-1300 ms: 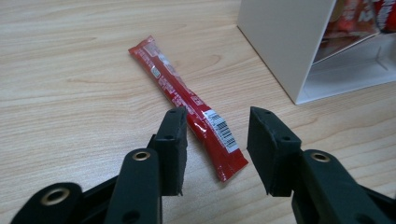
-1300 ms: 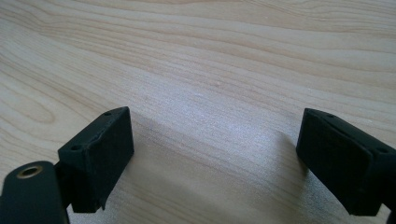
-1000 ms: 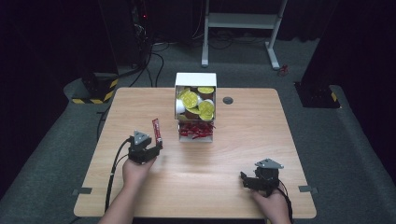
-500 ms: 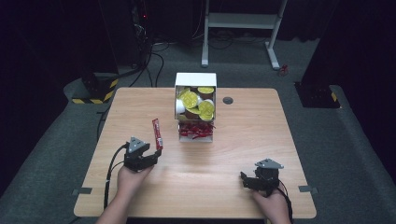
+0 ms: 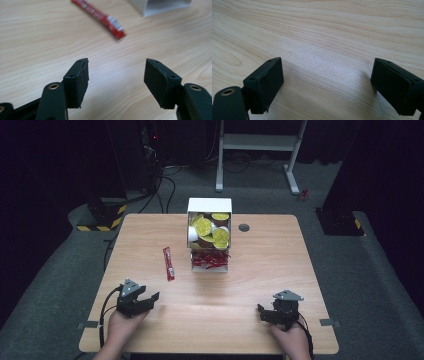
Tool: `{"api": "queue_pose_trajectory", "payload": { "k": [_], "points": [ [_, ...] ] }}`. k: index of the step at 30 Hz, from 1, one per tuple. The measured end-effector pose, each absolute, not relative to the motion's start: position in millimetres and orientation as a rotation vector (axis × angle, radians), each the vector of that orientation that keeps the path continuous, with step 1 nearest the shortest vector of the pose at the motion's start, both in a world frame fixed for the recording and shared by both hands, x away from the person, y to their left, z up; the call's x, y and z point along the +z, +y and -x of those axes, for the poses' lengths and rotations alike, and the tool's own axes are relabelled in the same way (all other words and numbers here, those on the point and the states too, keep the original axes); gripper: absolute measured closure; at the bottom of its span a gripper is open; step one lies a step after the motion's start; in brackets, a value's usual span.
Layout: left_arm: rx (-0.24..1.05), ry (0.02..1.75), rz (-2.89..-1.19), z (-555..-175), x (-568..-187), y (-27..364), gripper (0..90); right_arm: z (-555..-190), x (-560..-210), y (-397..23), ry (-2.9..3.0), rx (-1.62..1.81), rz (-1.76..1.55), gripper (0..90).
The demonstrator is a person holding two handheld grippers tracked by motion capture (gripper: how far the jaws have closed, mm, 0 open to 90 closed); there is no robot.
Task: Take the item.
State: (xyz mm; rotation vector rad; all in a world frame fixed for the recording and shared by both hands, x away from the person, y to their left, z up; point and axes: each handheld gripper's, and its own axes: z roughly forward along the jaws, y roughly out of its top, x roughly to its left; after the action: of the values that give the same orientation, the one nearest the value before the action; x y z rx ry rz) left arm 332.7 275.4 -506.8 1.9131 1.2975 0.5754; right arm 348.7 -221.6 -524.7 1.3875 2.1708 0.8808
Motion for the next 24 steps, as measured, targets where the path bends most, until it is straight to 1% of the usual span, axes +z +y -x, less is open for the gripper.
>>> {"api": "queue_pose_trajectory", "payload": {
  "k": [5,9,11,14,15,19,21,24],
  "points": [
    [0.579,1.351,-1.931,-326,-516,297,35.0,-349,-525,-222,2.172,0.88,-1.385,11.1],
    [0.579,1.359,-1.991,-320,-523,310,32.5,-349,-525,-222,2.17,0.879,-1.385,11.1],
    [0.6,1.344,-1.989,-315,-527,313,28.4,-349,-525,-222,2.17,0.879,-1.385,11.1],
    [0.609,1.344,-1.976,-314,-528,315,25.0,-348,-525,-222,2.169,0.883,-1.391,11.0],
    [0.613,1.343,-1.979,-313,-529,314,22.4,-348,-525,-222,2.171,0.882,-1.387,11.1],
    [0.638,1.351,-1.972,-312,-530,312,19.1,-348,-525,-222,2.172,0.886,-1.39,11.1],
    [0.617,1.369,-1.97,-313,-530,312,14.6,-348,-525,-223,2.172,0.889,-1.385,13.2],
    [0.612,1.368,-1.969,-313,-530,311,14.5,-348,-524,-226,2.144,0.916,-1.426,14.5]
  ]
}}
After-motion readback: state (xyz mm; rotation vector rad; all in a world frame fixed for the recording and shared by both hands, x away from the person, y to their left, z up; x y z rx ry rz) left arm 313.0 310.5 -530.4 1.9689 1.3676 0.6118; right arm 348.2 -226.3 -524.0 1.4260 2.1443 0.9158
